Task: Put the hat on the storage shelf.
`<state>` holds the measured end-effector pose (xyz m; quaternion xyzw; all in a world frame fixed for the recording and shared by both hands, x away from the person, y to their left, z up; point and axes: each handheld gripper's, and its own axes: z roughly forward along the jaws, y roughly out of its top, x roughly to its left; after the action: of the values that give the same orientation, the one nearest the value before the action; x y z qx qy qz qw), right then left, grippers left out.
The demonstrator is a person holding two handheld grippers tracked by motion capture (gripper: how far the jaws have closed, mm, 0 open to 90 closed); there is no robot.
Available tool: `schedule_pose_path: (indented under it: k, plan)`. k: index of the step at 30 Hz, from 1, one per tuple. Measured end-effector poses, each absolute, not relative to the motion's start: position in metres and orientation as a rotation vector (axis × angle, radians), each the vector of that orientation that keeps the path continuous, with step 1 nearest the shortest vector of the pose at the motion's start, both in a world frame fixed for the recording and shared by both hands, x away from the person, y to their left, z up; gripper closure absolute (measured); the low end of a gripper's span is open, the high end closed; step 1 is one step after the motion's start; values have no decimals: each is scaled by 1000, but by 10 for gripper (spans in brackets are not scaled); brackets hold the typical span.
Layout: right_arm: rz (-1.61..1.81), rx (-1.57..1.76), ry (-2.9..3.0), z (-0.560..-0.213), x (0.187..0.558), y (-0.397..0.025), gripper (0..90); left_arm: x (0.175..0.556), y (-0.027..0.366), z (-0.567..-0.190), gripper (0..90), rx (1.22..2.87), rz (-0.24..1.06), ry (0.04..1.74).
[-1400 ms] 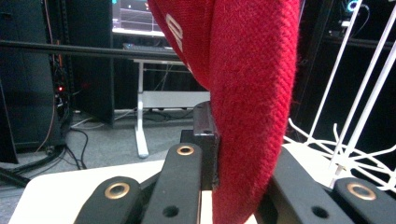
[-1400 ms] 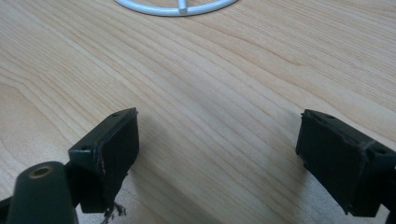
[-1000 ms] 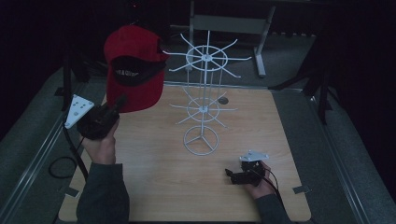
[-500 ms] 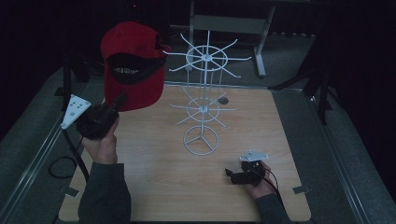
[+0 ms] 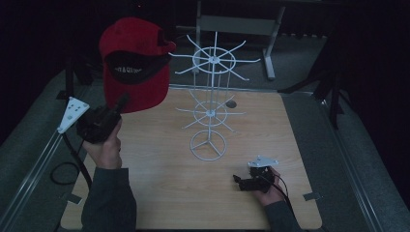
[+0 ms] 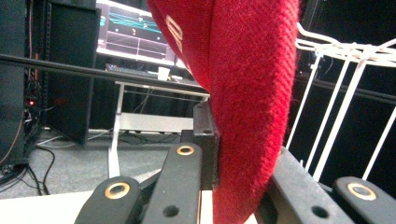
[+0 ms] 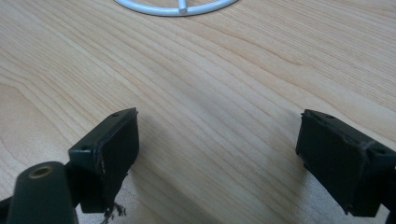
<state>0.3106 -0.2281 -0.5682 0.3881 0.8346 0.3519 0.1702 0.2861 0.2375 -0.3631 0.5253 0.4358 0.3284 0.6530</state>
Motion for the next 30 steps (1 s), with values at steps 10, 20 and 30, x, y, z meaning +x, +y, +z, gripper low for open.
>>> schedule_pose_path:
  k: [10, 20, 30]
  plan:
    - [999, 1103, 2372, -568, 311, -228, 131, 284, 238, -362, 858, 1175, 741, 972]
    - [999, 1102, 2372, -568, 311, -228, 131, 281, 239, -360, 857, 1164, 743, 955]
    - [998, 1102, 2372, -568, 311, -228, 131, 277, 239, -359, 857, 1153, 744, 933]
